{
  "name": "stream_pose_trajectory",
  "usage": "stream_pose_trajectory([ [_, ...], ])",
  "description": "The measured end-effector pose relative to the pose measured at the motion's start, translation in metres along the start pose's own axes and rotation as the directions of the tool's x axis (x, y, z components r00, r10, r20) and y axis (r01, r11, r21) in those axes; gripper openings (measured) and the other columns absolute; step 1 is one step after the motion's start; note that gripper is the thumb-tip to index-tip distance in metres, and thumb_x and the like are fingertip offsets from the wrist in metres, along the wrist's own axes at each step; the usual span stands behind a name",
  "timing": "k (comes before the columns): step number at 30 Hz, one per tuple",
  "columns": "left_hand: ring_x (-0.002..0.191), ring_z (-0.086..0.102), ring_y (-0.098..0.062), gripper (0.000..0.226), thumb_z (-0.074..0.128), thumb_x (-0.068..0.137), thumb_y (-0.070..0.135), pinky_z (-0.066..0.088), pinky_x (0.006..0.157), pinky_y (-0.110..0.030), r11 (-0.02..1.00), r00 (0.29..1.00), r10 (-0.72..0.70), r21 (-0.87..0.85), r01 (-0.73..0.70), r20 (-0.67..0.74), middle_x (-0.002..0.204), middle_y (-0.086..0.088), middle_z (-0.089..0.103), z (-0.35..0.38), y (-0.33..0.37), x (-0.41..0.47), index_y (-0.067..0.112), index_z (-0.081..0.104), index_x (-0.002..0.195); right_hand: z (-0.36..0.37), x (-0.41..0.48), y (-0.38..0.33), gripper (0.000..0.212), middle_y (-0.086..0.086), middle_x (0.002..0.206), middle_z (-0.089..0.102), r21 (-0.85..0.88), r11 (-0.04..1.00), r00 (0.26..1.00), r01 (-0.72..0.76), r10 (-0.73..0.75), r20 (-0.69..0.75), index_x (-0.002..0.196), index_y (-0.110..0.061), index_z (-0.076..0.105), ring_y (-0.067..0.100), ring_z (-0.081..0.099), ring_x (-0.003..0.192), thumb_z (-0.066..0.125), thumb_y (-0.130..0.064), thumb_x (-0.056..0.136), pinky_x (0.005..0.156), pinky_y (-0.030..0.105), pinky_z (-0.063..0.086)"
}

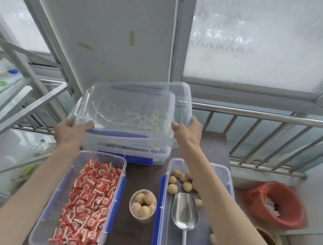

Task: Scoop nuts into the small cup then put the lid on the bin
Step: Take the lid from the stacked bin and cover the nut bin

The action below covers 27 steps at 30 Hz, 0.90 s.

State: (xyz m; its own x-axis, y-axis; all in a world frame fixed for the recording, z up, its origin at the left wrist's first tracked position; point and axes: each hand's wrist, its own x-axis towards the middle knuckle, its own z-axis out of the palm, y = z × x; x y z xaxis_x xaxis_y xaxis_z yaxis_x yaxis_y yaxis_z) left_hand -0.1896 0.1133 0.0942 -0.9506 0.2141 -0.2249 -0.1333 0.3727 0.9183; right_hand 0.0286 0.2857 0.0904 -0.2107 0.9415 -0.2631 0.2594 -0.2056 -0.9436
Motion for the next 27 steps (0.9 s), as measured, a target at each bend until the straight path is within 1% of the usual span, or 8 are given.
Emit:
stream_pose_trajectory([
  [4,0.088,0.071,-0.014,0.05,0.082,0.079,0.033,0.057,0.075,-0.018,0.951,0.912,-0.195,-0.156,0.265,0.362,0.1,-0.013,0.068,0.0,-0.002,-0.108,0.004,0.064,0.117,-0.112,-0.008,0.001,0.038,0.006,0.1,0.069,-0.091,0.985,0.988,0.147,-0.141,0.067,0.118,-0.003,0.065,0.012,0.065,0.085,0.071,-0.002,0.081,0.073,0.017,0.052],
  [6,0.075,0.064,-0.011,0.027,0.058,0.099,0.011,0.056,0.059,-0.014,0.873,0.813,-0.308,-0.193,0.448,0.493,0.093,-0.013,0.06,0.002,-0.015,-0.165,-0.003,0.057,0.122,-0.171,-0.007,0.004,0.039,0.004,0.099,0.068,-0.151,0.975,0.979,0.162,-0.14,0.147,0.12,-0.004,0.067,0.003,0.065,0.076,0.069,0.003,0.082,0.064,0.008,0.05],
  [11,0.112,0.062,-0.03,0.029,0.056,0.089,-0.001,0.042,0.111,-0.045,0.585,0.494,-0.629,-0.051,0.809,0.6,0.105,-0.015,0.06,0.022,-0.077,-0.291,0.004,0.056,0.117,-0.247,0.019,0.025,0.054,0.003,0.134,0.061,-0.383,0.924,0.93,0.009,0.133,0.342,0.139,-0.017,0.056,0.015,0.059,0.117,0.063,0.003,0.088,0.091,0.014,0.05],
  [15,0.114,0.063,-0.034,0.052,0.065,0.065,-0.004,0.044,0.109,-0.037,0.362,0.242,-0.745,0.072,0.929,0.622,0.121,-0.022,0.064,0.047,-0.124,-0.352,-0.005,0.054,0.116,-0.232,0.045,0.049,0.061,0.003,0.156,0.038,-0.613,0.79,0.886,-0.034,0.308,0.348,0.147,-0.012,0.043,0.021,0.037,0.142,0.061,0.003,0.091,0.113,0.024,0.024],
  [17,0.1,0.059,-0.029,0.068,0.072,0.043,0.0,0.05,0.089,-0.029,0.327,0.217,-0.767,0.077,0.942,0.604,0.109,-0.019,0.061,0.062,-0.141,-0.37,-0.004,0.055,0.108,-0.212,0.051,0.063,0.058,0.005,0.154,0.041,-0.687,0.727,0.882,0.001,0.323,0.343,0.145,-0.016,0.046,0.023,0.042,0.139,0.059,0.001,0.091,0.112,0.026,0.031],
  [20,0.085,0.054,-0.028,0.047,0.063,0.052,-0.002,0.048,0.07,-0.029,0.306,0.209,-0.787,0.073,0.949,0.58,0.099,-0.018,0.055,0.078,-0.154,-0.388,-0.002,0.052,0.097,-0.183,0.05,0.083,0.057,0.007,0.152,0.043,-0.723,0.688,0.881,0.057,0.307,0.361,0.146,-0.015,0.046,0.025,0.045,0.138,0.055,0.002,0.092,0.113,0.026,0.034],
  [24,0.071,0.048,-0.021,0.038,0.063,0.063,0.002,0.042,0.059,-0.025,0.274,0.212,-0.834,0.048,0.961,0.509,0.091,-0.013,0.051,0.094,-0.172,-0.395,0.002,0.049,0.098,-0.16,0.05,0.108,0.055,0.01,0.15,0.046,-0.7,0.708,0.885,0.093,0.263,0.384,0.146,-0.013,0.046,0.024,0.047,0.135,0.044,0.003,0.093,0.099,0.02,0.035],
  [27,0.068,0.041,-0.02,0.051,0.067,0.047,0.003,0.038,0.054,-0.026,0.256,0.175,-0.843,0.094,0.962,0.508,0.088,-0.011,0.042,0.094,-0.17,-0.393,0.003,0.046,0.094,-0.153,0.053,0.132,0.053,0.01,0.145,0.053,-0.704,0.696,0.891,0.143,0.219,0.397,0.144,-0.017,0.049,0.024,0.058,0.119,0.04,-0.002,0.094,0.088,0.02,0.045],
])
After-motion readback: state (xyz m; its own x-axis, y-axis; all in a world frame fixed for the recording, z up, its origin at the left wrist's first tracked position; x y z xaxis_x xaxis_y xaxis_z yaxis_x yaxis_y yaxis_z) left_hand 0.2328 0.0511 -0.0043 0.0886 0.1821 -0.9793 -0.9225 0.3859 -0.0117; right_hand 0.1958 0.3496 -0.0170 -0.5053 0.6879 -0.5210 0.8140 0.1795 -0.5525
